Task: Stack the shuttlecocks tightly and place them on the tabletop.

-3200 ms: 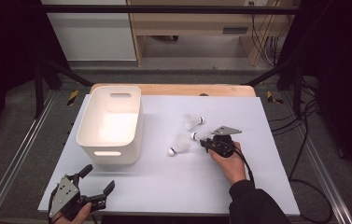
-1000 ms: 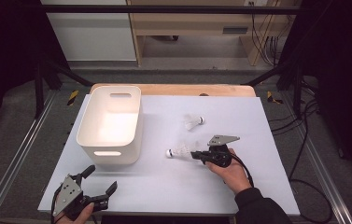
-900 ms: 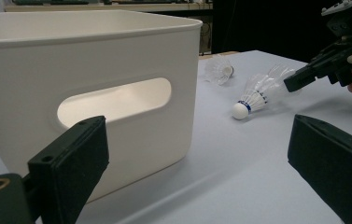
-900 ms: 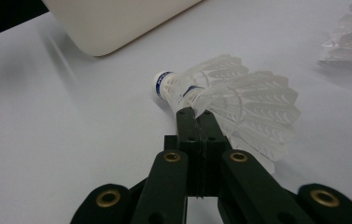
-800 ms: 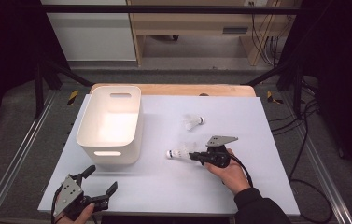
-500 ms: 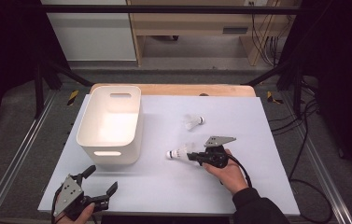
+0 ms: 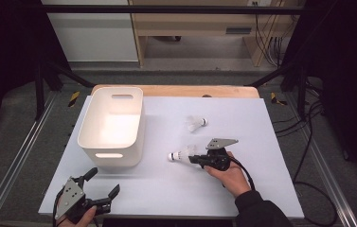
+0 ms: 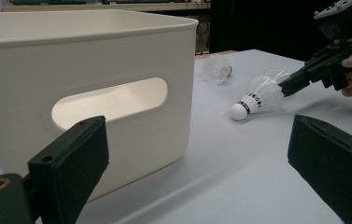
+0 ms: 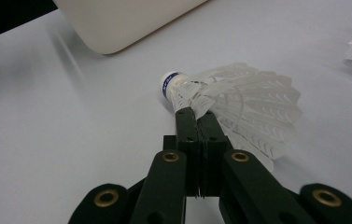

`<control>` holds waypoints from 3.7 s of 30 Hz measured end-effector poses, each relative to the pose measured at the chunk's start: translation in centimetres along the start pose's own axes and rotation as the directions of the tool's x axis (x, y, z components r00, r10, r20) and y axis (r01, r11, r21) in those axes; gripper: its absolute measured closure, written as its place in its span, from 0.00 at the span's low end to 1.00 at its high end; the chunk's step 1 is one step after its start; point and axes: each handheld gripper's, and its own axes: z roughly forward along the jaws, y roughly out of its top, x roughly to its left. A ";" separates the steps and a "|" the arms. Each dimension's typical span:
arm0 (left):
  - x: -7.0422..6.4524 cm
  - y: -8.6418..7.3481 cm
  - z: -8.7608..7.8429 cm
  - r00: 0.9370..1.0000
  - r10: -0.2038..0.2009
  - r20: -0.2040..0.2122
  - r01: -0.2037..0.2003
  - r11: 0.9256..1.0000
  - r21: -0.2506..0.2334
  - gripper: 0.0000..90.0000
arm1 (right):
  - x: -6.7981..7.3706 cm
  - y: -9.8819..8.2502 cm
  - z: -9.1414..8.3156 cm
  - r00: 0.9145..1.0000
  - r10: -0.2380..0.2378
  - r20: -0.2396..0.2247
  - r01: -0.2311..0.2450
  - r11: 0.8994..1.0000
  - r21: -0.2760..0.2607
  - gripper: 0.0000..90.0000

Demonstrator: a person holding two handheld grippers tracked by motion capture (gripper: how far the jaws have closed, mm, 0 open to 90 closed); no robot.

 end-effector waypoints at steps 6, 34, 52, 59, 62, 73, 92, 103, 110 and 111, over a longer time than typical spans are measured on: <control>0.0 0.0 0.0 1.000 0.001 0.000 -0.001 1.000 0.002 0.06 | 0.0 0.0 -0.1 1.000 0.001 0.007 -0.001 1.000 0.004 0.88; 0.0 0.0 -0.1 1.000 0.002 -0.006 -0.002 1.000 -0.011 0.06 | 0.7 3.1 -2.9 0.986 0.027 0.167 -0.027 1.000 -0.007 0.23; 1.1 0.2 -0.7 0.999 -0.030 -0.039 0.028 0.998 -0.054 0.06 | -1.4 8.0 0.9 0.938 0.022 0.346 -0.041 0.998 0.048 0.13; 1.3 0.2 -0.8 0.999 -0.030 -0.043 0.028 0.998 -0.064 0.05 | -2.6 9.5 2.2 0.922 0.034 0.386 -0.060 0.997 0.055 0.13; 1.4 0.2 -0.9 0.999 -0.029 -0.044 0.026 0.997 -0.069 0.05 | -3.2 9.9 2.8 0.916 0.038 0.400 -0.069 0.996 0.062 0.13; 1.7 0.2 -0.9 0.998 -0.018 -0.056 0.015 0.998 -0.067 0.05 | -5.1 10.1 4.6 0.866 0.083 0.493 -0.119 0.992 0.042 0.13; 1.5 0.2 -0.8 0.999 -0.012 -0.047 0.009 0.998 -0.068 0.05 | -6.3 9.2 6.6 0.788 0.036 0.615 -0.118 0.989 0.093 0.39; 1.4 0.2 -0.7 0.999 -0.011 -0.040 0.008 0.998 -0.065 0.05 | -6.5 8.9 7.1 0.764 0.023 0.644 -0.123 0.986 0.111 0.57; 1.3 0.3 -0.7 0.999 -0.009 -0.038 0.006 0.998 -0.063 0.05 | -6.5 8.9 6.3 0.764 0.017 0.645 -0.120 0.986 0.116 0.74; 1.3 0.3 -0.7 0.999 -0.009 -0.039 0.006 0.998 -0.063 0.05 | -6.5 8.9 6.2 0.763 0.011 0.646 -0.115 0.986 0.119 0.76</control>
